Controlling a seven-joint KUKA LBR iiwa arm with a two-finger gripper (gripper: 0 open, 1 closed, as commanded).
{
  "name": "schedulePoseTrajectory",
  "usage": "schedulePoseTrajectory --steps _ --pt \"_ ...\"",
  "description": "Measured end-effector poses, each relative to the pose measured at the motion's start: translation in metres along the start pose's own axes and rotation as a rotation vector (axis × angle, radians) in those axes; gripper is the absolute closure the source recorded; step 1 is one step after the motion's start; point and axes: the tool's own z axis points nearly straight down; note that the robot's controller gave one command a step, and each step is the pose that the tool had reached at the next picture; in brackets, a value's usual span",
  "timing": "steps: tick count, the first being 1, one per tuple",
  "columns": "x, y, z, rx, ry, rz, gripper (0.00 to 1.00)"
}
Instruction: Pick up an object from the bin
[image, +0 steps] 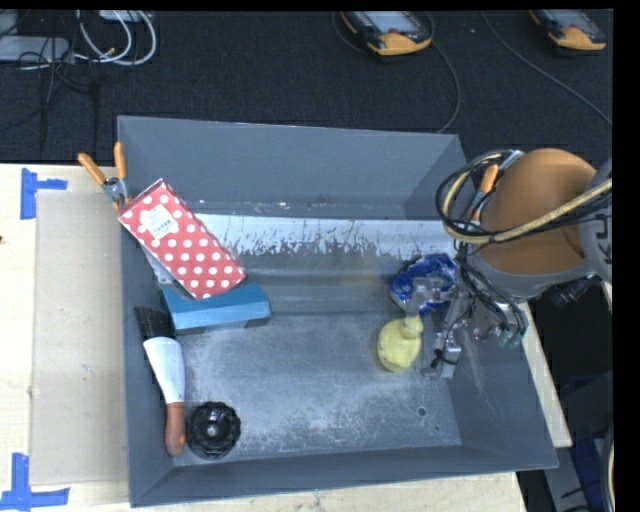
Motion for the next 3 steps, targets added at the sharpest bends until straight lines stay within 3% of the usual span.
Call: schedulePoseTrajectory --steps 1,2,3 --pt "-0.001 0.0 -0.005 0.001 -0.007 -0.002 0.0" --pt "0.007 0.007 0.05 0.001 -0.008 -0.046 0.0" --pt "-0.019 0.005 0.095 0.0 -0.008 -0.036 0.0"
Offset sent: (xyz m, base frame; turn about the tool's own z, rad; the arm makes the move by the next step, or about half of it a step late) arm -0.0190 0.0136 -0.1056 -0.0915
